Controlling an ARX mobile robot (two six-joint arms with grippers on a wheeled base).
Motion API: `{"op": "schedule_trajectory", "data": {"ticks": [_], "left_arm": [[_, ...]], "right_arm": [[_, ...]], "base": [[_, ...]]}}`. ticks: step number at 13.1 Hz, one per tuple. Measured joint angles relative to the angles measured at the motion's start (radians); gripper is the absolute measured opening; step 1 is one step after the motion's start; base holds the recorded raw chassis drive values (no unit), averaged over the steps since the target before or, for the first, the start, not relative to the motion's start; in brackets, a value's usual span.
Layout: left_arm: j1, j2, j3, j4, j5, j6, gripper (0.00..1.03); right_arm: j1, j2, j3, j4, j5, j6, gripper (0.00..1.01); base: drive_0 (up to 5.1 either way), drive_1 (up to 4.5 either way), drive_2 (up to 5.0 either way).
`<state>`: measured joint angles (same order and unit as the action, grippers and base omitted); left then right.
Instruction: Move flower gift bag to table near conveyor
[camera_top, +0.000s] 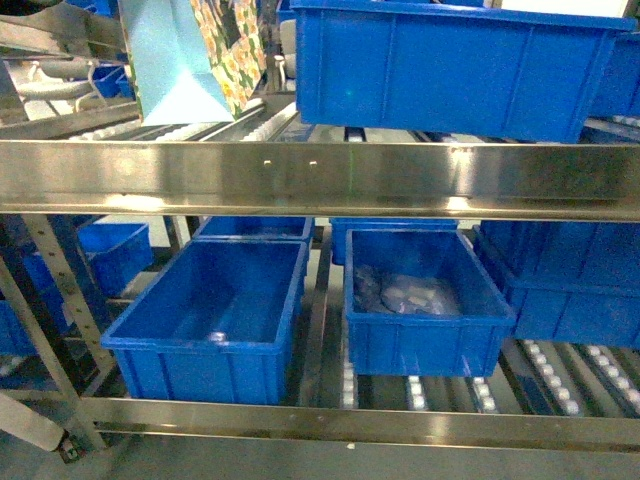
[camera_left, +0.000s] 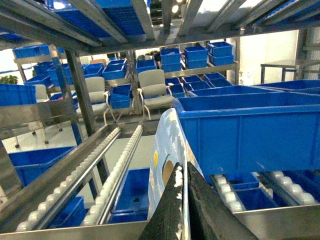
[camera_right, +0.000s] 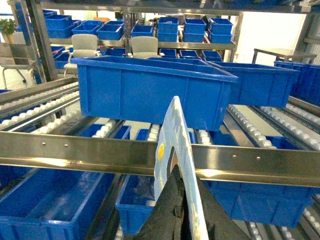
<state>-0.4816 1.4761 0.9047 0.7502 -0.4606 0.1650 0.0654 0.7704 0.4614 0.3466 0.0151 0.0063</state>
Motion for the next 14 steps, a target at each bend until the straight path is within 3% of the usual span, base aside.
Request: {"op": "schedule_trajectory", "data": {"ticks": [14], "left_arm": [[0.0,0.0,0.0,0.002,0.0,0.0,0.02]], "right_arm": [[0.0,0.0,0.0,-0.001,0.0,0.0,0.02]], "base": [[-5.0,2.42,2.4]]}}
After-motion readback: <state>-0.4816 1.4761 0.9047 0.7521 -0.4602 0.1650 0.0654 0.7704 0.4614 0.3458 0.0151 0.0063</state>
